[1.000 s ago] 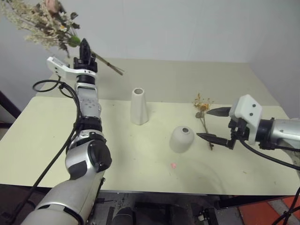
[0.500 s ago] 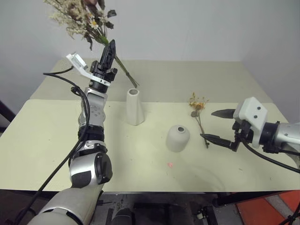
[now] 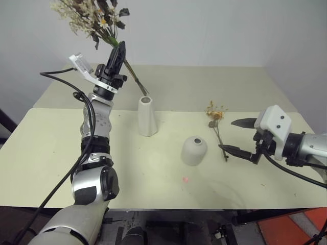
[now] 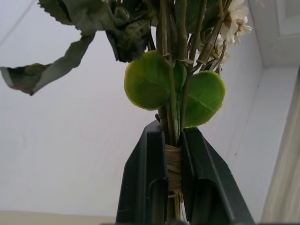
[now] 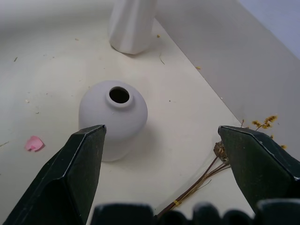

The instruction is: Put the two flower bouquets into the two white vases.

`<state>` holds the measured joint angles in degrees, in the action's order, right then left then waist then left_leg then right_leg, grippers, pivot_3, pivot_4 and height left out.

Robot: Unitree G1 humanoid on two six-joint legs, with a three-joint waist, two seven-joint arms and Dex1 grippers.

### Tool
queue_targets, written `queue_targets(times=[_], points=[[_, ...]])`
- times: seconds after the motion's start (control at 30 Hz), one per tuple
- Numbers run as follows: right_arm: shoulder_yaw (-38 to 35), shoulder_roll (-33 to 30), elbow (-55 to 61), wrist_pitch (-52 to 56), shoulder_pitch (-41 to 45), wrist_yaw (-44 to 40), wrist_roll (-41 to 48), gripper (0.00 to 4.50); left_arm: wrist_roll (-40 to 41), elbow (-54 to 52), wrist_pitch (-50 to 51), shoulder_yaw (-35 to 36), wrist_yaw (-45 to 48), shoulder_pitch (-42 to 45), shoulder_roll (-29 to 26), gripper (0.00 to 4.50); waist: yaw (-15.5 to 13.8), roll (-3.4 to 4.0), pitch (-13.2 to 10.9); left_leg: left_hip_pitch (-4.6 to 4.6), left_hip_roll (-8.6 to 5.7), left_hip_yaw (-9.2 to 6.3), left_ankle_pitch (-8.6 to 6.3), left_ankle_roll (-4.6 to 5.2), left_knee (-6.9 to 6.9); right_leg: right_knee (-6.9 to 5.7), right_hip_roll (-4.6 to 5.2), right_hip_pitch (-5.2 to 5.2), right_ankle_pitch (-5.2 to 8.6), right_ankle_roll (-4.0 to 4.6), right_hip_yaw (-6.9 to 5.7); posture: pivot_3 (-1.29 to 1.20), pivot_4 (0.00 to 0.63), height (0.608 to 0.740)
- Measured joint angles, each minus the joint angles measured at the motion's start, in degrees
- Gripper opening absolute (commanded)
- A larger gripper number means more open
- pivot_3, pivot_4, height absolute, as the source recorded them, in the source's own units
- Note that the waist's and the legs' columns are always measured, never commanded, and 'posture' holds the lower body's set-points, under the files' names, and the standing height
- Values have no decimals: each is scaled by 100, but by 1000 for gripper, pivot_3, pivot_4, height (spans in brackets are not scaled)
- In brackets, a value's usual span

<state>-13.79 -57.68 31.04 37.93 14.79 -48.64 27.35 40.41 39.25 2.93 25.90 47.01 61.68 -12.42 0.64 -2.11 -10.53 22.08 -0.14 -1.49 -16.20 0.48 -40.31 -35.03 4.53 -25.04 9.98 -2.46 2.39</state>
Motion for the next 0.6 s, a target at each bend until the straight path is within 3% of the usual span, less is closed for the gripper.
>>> queue_targets(times=[0.6], points=[[-43,43,2,-1,-2,146,-14,4500,-599,441,-302,-393,381,-89,-27,107,1,0,0,1,0,0,0,0,0,0,0,0,0,0,0,0,150,740]])
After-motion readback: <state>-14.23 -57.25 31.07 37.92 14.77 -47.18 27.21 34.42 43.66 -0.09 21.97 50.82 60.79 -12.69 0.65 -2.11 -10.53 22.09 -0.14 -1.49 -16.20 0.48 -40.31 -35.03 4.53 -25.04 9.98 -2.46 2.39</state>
